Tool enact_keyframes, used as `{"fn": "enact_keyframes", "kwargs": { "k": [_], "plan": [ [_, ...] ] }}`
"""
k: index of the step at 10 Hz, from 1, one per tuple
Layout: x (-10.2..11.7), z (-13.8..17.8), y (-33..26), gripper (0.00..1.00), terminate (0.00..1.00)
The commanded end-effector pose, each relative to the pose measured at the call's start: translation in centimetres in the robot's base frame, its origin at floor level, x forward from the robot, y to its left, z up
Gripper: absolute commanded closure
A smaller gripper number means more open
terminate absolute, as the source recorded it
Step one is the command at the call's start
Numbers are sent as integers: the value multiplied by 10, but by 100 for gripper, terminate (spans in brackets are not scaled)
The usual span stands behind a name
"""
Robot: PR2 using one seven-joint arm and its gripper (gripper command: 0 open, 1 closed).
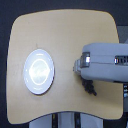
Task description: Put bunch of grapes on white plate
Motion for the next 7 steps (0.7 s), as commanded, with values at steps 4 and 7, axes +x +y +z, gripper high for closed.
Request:
{"fn": "enact_keyframes", "kwargs": {
  "k": [4,7],
  "plan": [
    [6,14,1,100,0],
    [10,20,-1,100,0]
  ]
}}
